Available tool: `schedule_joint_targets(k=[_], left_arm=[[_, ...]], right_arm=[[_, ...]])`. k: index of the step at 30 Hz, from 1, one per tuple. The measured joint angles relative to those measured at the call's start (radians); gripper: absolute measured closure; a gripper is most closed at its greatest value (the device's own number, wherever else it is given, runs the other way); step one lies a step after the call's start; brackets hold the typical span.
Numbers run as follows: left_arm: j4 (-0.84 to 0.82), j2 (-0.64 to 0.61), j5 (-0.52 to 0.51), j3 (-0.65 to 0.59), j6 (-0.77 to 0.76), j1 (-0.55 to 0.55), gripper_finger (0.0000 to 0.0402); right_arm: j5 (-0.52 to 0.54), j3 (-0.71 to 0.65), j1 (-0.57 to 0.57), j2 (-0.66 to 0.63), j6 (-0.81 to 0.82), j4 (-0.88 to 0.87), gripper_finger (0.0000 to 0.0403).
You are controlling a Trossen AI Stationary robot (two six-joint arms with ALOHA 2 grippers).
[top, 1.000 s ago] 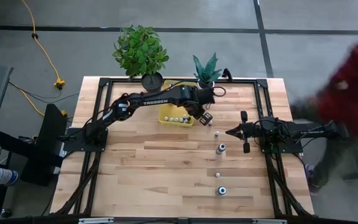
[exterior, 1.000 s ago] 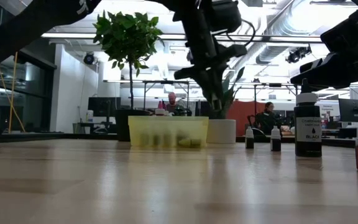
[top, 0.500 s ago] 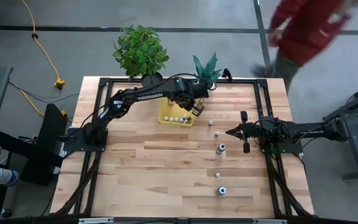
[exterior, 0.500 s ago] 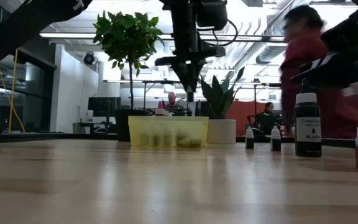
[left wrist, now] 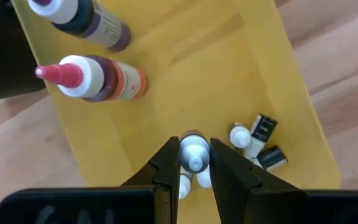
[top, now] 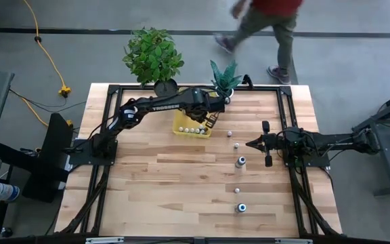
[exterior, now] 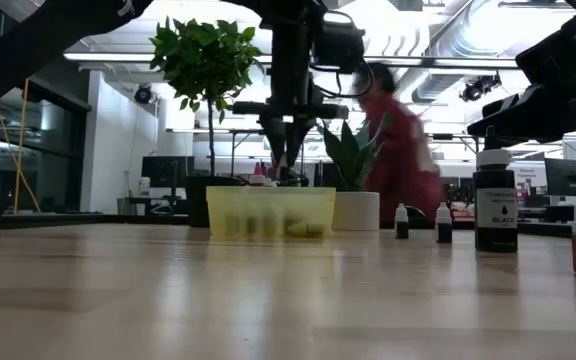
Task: Pick & Place food coloring
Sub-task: Put the small purple food coloring bottle into the yellow bin
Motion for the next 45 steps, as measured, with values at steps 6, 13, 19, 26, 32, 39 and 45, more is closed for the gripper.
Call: schedule_joint_targets(k=[6, 13, 19, 26, 32, 39, 45], left_arm=[[0.142, -0.097, -0.006, -0.178, -0.053, 0.0, 0.0339], [0.323, -0.22, 0.034, -0.47, -0.15, 0.0, 0.0338], [0.407, -0.256, 0.052, -0.617, -0.219, 0.007, 0.0338], [0.428, -0.257, 0.026, -0.655, -0.229, 0.031, 0.0338], [0.434, -0.257, 0.027, -0.658, -0.242, 0.047, 0.0338], [0.432, -0.257, 0.029, -0.659, -0.25, 0.055, 0.0338], [0.484, -0.257, 0.077, -0.717, -0.298, 0.055, 0.0338]], right_arm=[[0.0, 0.0, 0.0, 0.0, 0.0, 0.0, 0.0402], [0.0, 0.0, 0.0, 0.0, 0.0, 0.0, 0.0402], [0.0, 0.0, 0.0, 0.0, 0.0, 0.0, 0.0402], [0.0, 0.0, 0.0, 0.0, 0.0, 0.0, 0.0402], [0.0, 0.0, 0.0, 0.0, 0.0, 0.0, 0.0402], [0.0, 0.0, 0.0, 0.0, 0.0, 0.0, 0.0402], [0.0, 0.0, 0.0, 0.0, 0.0, 0.0, 0.0402]])
